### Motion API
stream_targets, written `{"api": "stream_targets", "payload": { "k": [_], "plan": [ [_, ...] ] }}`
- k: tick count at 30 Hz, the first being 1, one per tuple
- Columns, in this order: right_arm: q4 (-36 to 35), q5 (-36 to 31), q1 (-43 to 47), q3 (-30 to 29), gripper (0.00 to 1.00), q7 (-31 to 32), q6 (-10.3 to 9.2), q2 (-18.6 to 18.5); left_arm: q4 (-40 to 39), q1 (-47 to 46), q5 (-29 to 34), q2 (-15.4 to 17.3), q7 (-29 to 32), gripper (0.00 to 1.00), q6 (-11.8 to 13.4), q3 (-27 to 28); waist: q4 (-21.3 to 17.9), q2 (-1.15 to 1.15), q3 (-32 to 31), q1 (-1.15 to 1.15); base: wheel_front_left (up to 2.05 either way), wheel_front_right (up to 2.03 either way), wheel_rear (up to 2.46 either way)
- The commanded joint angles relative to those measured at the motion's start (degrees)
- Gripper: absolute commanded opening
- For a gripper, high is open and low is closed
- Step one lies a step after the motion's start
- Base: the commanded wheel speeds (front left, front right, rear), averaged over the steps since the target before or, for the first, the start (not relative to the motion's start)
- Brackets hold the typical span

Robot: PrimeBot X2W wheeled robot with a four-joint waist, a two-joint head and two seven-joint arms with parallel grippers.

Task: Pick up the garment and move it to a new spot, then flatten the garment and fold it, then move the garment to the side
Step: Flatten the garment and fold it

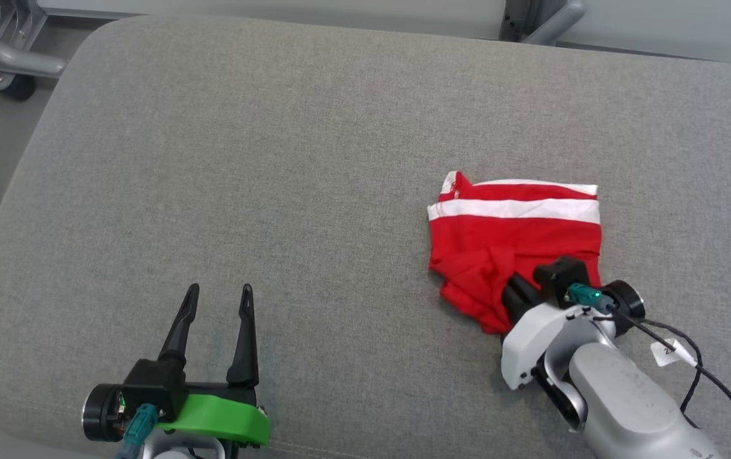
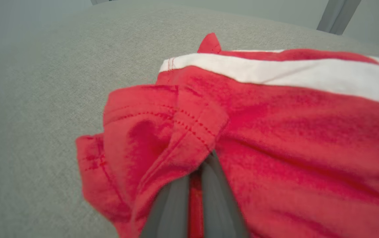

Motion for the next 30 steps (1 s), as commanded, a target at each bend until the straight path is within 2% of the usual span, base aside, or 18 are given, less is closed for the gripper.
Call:
{"api": "stream_targets", "payload": {
  "k": [1, 5, 14, 24, 27, 30],
  "plan": [
    [-0.4, 0.9, 1.4, 1.2, 0.0, -0.5, 0.01, 0.3, 0.0, 0.8, 0.2, -0.1, -0.1, 1.0, -0.2, 0.3, 0.1, 0.0, -0.9, 0.0, 0.0, 0.0, 0.0],
    [-1.7, 1.2, 2.9, 3.7, 0.0, -1.2, 0.01, 1.0, 0.0, 1.6, 0.6, -0.1, -0.1, 1.0, -0.2, 0.6, -0.1, 0.0, -2.2, 0.0, 0.0, 0.0, 0.0],
    [-3.7, 0.3, 5.7, 5.5, 0.0, -1.9, 0.0, 2.8, -0.4, 3.0, 0.6, -0.1, -0.1, 1.0, -0.1, 0.8, -0.9, 0.0, -3.9, 0.0, 0.0, 0.0, 0.0],
    [-2.7, 1.6, 8.6, 9.5, 0.0, -1.9, 0.0, 3.6, -0.2, 4.2, 0.8, -0.1, -0.1, 1.0, 0.1, 1.5, -2.2, 0.0, -6.1, 0.0, 0.0, 0.0, 0.0],
    [-4.5, 2.2, 9.5, 8.2, 0.0, -1.9, 0.0, 3.1, -0.4, 5.4, 1.0, -0.1, -0.1, 1.0, 0.2, 2.4, -3.1, 0.0, -7.4, 0.0, 0.0, 0.0, 0.0],
    [-8.2, 1.8, 11.4, 3.7, 0.0, -1.9, 0.0, 1.9, -0.6, 6.8, 1.4, -0.1, -0.1, 1.0, 0.2, 3.5, -4.2, 0.0, -8.9, 0.0, 0.0, 0.0, 0.0]
  ]
}}
